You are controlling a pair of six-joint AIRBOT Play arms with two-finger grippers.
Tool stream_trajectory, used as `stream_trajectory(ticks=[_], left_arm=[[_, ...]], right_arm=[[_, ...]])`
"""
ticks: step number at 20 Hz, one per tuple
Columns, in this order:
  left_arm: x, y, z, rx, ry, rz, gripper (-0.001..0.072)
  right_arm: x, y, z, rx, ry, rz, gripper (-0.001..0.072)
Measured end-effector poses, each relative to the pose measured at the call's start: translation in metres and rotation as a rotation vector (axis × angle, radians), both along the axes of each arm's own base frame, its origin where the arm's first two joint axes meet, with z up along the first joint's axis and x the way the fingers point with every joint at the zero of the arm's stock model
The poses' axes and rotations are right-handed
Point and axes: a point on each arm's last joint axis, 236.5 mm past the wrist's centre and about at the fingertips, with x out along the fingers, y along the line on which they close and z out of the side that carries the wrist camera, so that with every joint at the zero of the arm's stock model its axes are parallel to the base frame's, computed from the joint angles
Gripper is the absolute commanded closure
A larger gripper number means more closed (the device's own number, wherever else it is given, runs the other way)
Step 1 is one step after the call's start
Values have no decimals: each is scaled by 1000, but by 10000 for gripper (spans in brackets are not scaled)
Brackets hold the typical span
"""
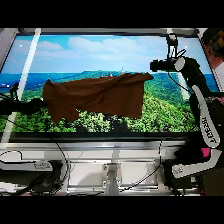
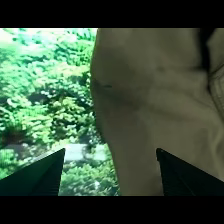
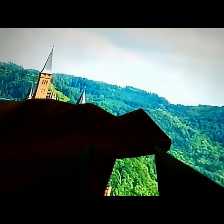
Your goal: Fold the clothes and pants, and hang the long-sleeved shirts on hangers.
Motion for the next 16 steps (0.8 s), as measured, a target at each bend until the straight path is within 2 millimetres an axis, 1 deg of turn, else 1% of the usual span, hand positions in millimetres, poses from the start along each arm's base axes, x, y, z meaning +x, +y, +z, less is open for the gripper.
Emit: stream_trajectory(ticks=[2, 3, 9, 10, 11, 12, 13, 15, 16], left_arm=[[2, -5, -1, -25, -8, -2, 235], [3, -6, -2, -34, -9, -3, 247], [6, -24, -6, -76, -16, -49, 248], [8, -29, -7, -80, -19, -65, 282], [9, -33, -9, -81, -20, -79, 442], [9, -36, -11, -78, -20, -94, 548], [9, -38, -13, -74, -20, -107, 582], [9, -40, -14, -73, -24, -123, 594], [10, -40, -14, -72, -25, -123, 689]], right_arm=[[0, 0, 0, 0, 0, 0, 266], [0, 0, 0, 0, 0, 0, 266], [0, 0, 0, -1, 1, 0, 266], [0, 0, 0, -1, 1, 0, 266], [0, 0, 0, -1, 1, 0, 266], [0, 0, 0, -1, 1, 0, 266], [0, 0, 0, -1, 1, 0, 266], [-1, 0, -1, -1, 3, 1, 266], [-1, 0, -1, -1, 7, 1, 266]])
